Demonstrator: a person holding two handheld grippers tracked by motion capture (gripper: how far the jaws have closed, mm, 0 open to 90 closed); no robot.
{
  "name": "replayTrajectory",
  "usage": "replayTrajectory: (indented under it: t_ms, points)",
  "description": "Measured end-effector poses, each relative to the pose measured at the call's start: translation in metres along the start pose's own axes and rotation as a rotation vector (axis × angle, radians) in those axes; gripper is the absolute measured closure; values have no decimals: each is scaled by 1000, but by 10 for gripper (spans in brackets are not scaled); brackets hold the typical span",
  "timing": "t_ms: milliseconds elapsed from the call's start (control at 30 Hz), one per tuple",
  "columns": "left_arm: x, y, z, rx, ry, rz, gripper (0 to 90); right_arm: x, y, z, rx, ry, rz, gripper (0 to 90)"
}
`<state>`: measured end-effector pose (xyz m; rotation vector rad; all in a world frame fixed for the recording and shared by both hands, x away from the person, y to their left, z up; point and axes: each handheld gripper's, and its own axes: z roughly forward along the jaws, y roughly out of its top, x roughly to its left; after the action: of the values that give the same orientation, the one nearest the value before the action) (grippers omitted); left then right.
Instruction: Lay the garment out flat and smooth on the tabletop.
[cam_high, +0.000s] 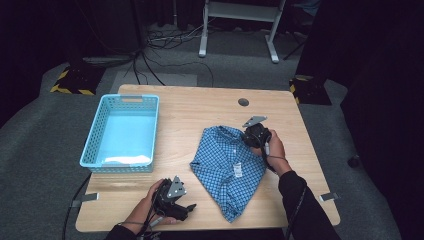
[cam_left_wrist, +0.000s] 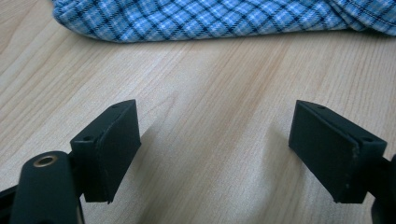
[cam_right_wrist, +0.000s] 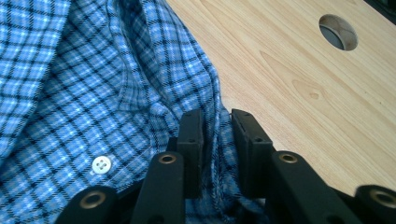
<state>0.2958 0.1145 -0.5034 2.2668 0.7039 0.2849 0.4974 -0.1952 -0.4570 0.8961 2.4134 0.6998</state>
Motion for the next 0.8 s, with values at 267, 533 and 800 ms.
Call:
replayTrajectory:
  t_ms: [267,533,800]
  points:
    - [0,0,0,0,0,0,163,-3,0,1,5,-29,16,675]
    - [0,0,0,0,0,0,163,-8,1,-5,-12,-71,32,604]
    - [0,0,0,0,0,0,163,-16,2,-12,-23,-108,47,547]
